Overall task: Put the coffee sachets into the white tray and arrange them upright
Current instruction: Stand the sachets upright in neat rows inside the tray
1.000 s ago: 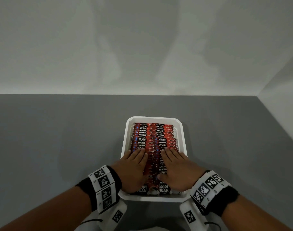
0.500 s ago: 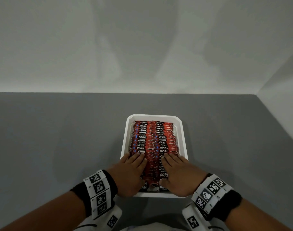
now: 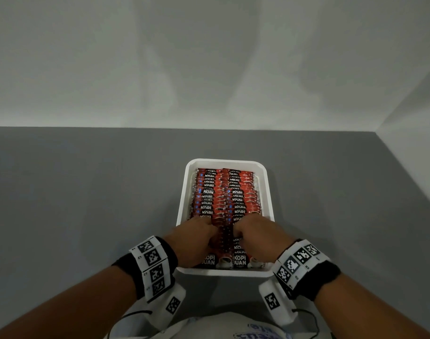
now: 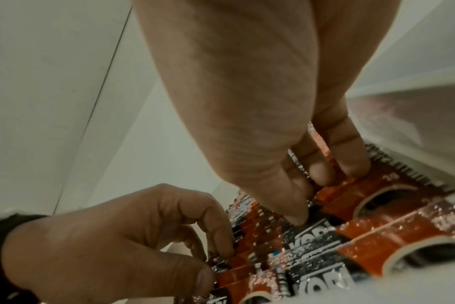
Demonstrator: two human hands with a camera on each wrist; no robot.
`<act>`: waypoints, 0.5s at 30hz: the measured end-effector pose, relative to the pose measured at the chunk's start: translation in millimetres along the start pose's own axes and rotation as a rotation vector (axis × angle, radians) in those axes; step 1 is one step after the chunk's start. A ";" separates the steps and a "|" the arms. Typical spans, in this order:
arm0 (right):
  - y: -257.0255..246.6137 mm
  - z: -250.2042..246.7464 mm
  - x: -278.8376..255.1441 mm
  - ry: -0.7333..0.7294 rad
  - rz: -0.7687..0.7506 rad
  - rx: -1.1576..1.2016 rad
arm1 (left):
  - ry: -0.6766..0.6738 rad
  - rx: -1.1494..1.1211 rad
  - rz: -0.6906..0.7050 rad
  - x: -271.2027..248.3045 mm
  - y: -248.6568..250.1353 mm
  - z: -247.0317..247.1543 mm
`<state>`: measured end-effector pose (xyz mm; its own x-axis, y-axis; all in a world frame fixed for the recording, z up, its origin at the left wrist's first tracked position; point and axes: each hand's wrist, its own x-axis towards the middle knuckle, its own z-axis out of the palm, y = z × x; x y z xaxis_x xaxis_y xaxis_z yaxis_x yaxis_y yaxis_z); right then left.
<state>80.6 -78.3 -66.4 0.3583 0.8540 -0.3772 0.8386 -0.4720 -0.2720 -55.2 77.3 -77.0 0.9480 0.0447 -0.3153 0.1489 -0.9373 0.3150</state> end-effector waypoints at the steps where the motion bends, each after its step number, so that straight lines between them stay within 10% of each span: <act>1: -0.3 0.4 0.2 0.003 0.001 -0.002 | -0.007 -0.003 -0.004 0.6 -1.0 0.5; 15: -2.0 4.3 -10.7 -0.092 -0.038 -0.073 | -0.072 -0.085 -0.003 -3.5 -1.5 7.5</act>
<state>73.4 -87.4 -65.7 0.2889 0.8458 -0.4484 0.8798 -0.4193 -0.2241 -60.9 76.0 -83.1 0.9252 0.0194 -0.3790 0.1778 -0.9044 0.3879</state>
